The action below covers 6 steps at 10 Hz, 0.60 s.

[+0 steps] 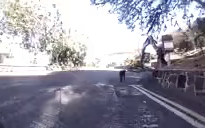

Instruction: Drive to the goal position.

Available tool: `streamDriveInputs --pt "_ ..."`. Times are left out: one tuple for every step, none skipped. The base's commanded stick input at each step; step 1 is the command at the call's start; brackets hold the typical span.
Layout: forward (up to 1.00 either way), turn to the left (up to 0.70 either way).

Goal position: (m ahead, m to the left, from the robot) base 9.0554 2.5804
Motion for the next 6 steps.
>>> streamDriveInputs --pt "0.50 0.00" --pt "0.50 0.00" --pt "0.50 0.00" --pt "0.50 0.00" --pt "0.50 0.00" --pt "0.50 0.00"
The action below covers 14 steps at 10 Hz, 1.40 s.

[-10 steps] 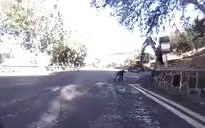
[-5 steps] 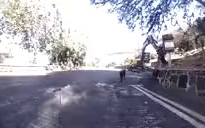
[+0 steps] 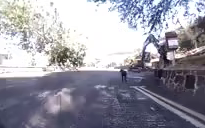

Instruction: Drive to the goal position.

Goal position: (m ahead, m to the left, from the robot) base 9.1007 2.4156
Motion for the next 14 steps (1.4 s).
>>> streamDriveInputs --pt "0.50 0.00" --pt "0.50 0.00" --pt "0.50 0.00" --pt "0.50 0.00" --pt "0.50 0.00" --pt "0.50 0.00" --pt "0.50 0.00" --pt "0.50 0.00" --pt "0.50 0.00" --pt "0.50 0.00" --pt "0.50 0.00" --pt "0.50 0.00" --pt "0.50 0.00" --pt "0.50 0.00"
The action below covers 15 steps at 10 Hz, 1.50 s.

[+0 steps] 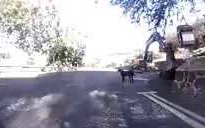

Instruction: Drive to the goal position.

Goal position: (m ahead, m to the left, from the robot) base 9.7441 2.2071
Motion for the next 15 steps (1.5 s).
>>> streamDriveInputs --pt "0.50 0.00" --pt "0.50 0.00" --pt "0.50 0.00" --pt "0.50 0.00" --pt "0.50 0.00" --pt "0.50 0.00" --pt "0.50 0.00" --pt "0.50 0.00" --pt "0.50 0.00" --pt "0.50 0.00" --pt "0.50 0.00" --pt "0.50 0.00" --pt "0.50 0.00" --pt "0.50 0.00" --pt "0.50 0.00"
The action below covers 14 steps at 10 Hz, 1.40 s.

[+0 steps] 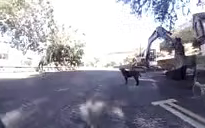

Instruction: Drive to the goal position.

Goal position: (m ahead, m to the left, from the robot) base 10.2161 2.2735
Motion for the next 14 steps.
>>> streamDriveInputs --pt "0.50 0.00" --pt "0.50 0.00" --pt "0.50 0.00" --pt "0.50 0.00" --pt "0.50 0.00" --pt "0.50 0.00" --pt "0.50 0.00" --pt "0.50 0.00" --pt "0.50 0.00" --pt "0.50 0.00" --pt "0.50 0.00" --pt "0.50 0.00" --pt "0.50 0.00" --pt "0.50 0.00"
